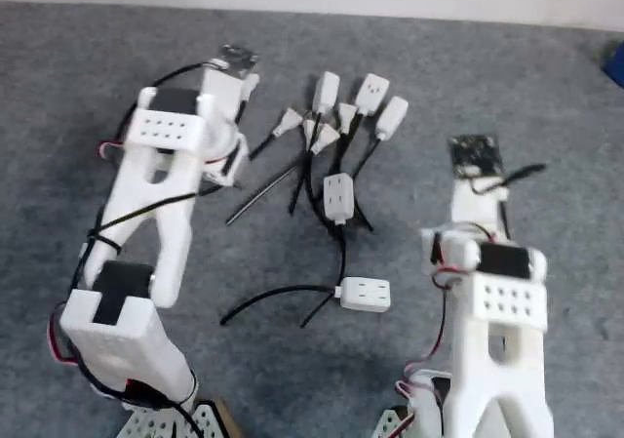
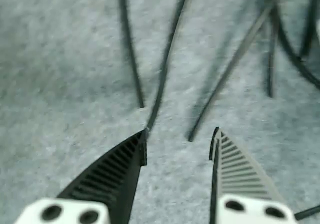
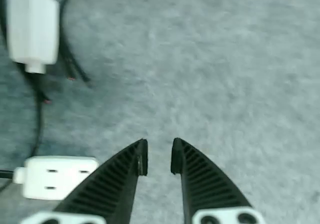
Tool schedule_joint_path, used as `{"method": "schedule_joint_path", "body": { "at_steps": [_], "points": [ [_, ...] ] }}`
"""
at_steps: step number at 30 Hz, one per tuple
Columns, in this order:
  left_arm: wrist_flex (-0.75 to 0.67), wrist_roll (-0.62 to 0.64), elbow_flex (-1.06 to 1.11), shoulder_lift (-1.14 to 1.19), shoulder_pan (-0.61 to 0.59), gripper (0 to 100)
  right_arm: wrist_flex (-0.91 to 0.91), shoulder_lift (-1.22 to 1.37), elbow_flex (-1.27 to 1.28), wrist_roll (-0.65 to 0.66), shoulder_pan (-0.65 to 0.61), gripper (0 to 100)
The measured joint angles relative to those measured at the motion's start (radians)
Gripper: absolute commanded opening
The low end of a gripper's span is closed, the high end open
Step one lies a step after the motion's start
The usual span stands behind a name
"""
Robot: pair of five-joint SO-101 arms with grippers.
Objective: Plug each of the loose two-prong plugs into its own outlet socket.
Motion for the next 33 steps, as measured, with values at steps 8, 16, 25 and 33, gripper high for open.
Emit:
{"method": "schedule_joint_path", "body": {
  "at_steps": [8, 16, 25, 33],
  "points": [
    [0.000, 0.061, 0.000, 0.000, -0.124, 22, 0.000, 0.545, -0.385, -0.101, -0.152, 9.4],
    [-0.068, 0.106, 0.057, 0.000, -0.135, 22, 0.023, 0.905, -0.859, -0.292, -0.301, 9.4],
    [-0.180, 0.106, 0.110, 0.041, -0.135, 22, 0.025, 1.171, -1.231, -0.847, -0.327, 9.5],
    [-0.183, 0.106, 0.110, 0.041, -0.135, 22, 0.025, 1.401, -1.422, -0.901, -0.390, 20.8]
  ]
}}
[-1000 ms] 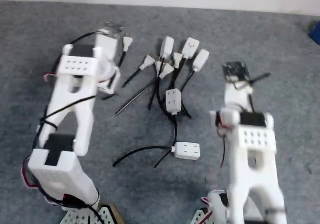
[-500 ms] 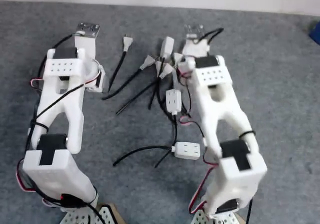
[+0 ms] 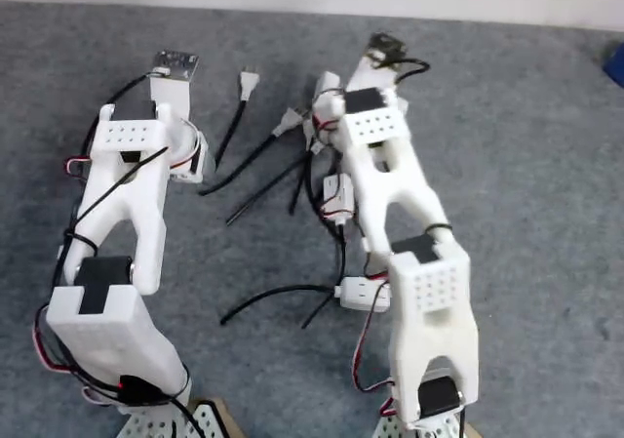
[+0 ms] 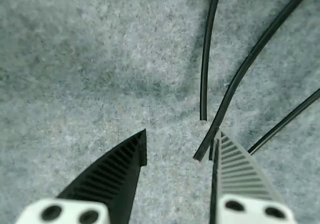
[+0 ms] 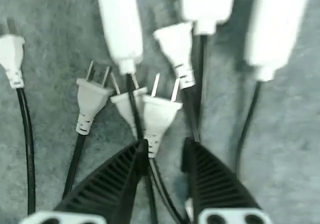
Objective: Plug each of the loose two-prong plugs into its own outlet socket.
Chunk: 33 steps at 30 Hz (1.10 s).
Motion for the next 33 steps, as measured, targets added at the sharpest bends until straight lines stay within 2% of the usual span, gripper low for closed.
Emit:
{"method": "schedule_joint_path", "body": {
  "at_steps": [4, 22, 24, 29, 33],
  "points": [
    [0.000, 0.000, 0.000, 0.006, 0.000, 22, 0.021, 0.051, -0.057, -0.095, -0.017, 23.6],
    [0.000, 0.000, 0.012, 0.006, 0.002, 22, 0.026, 0.279, -0.338, -0.103, -0.021, 23.3],
    [0.000, 0.000, 0.012, 0.006, 0.002, 22, 0.029, 0.304, -0.373, -0.103, -0.021, 20.4],
    [0.000, 0.000, 0.012, 0.006, 0.002, 22, 0.029, 0.342, -0.419, -0.103, -0.020, 4.7],
    [0.000, 0.000, 0.012, 0.006, 0.002, 22, 0.029, 0.345, -0.419, -0.103, -0.020, 1.4]
  ]
}}
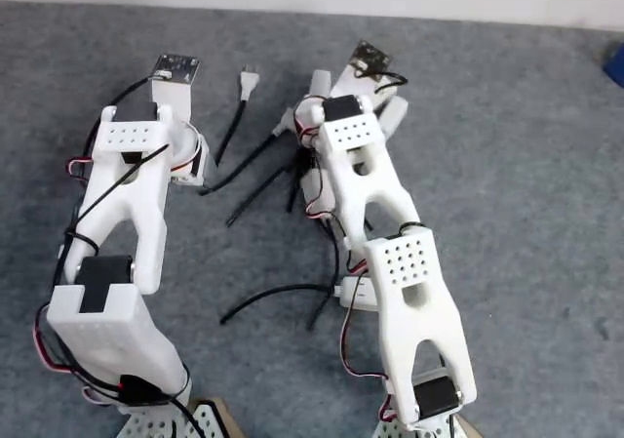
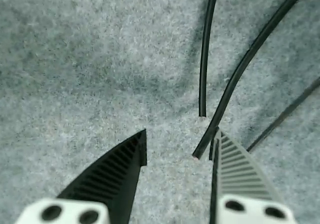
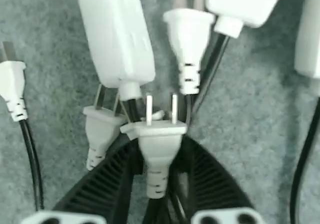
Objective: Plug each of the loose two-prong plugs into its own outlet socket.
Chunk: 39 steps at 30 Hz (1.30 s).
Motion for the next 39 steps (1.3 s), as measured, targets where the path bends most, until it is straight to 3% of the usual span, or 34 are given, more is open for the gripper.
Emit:
{"method": "schedule_joint_path", "body": {
  "at_steps": [10, 18, 24, 26, 32, 39],
  "points": [
    [0.000, 0.000, 0.000, 0.000, 0.000, 22, 0.080, 0.002, -0.075, 0.000, 0.000, 0.7],
    [0.000, 0.000, 0.000, 0.066, 0.028, 22, 0.201, 0.000, -0.377, 0.189, 0.000, 0.7],
    [0.000, 0.000, 0.000, 0.078, 0.029, 22, 0.210, -0.002, -0.422, 0.250, 0.000, 1.1],
    [0.000, 0.000, 0.000, 0.078, 0.029, 22, 0.210, -0.002, -0.422, 0.253, -0.002, 4.5],
    [0.000, 0.000, 0.000, 0.078, 0.029, 22, 0.213, -0.002, -0.342, 0.253, -0.023, 27.6],
    [0.000, 0.000, 0.000, 0.078, 0.029, 22, 0.213, -0.002, -0.244, 0.255, -0.069, 29.9]
  ]
}}
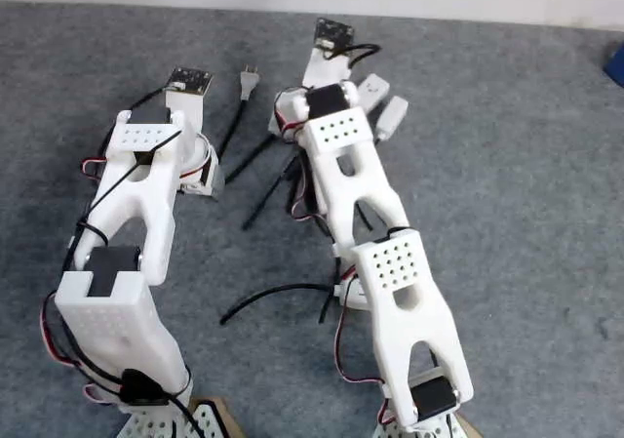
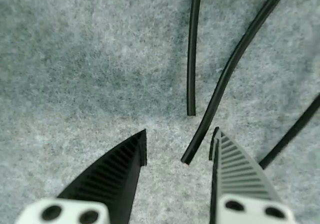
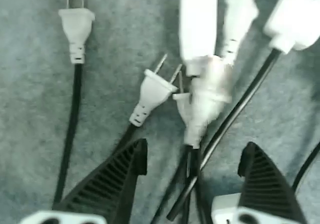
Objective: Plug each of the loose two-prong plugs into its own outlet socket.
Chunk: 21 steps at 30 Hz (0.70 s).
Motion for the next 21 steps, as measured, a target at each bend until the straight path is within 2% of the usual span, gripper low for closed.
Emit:
{"method": "schedule_joint_path", "body": {
  "at_steps": [11, 21],
  "points": [
    [0.000, 0.000, 0.000, 0.000, 0.000, 22, -0.074, 0.000, 0.011, 0.002, -0.002, 29.6],
    [0.000, 0.000, 0.000, 0.000, 0.000, 22, -0.127, 0.081, 0.011, 0.002, 0.020, 10.4]
  ]
}}
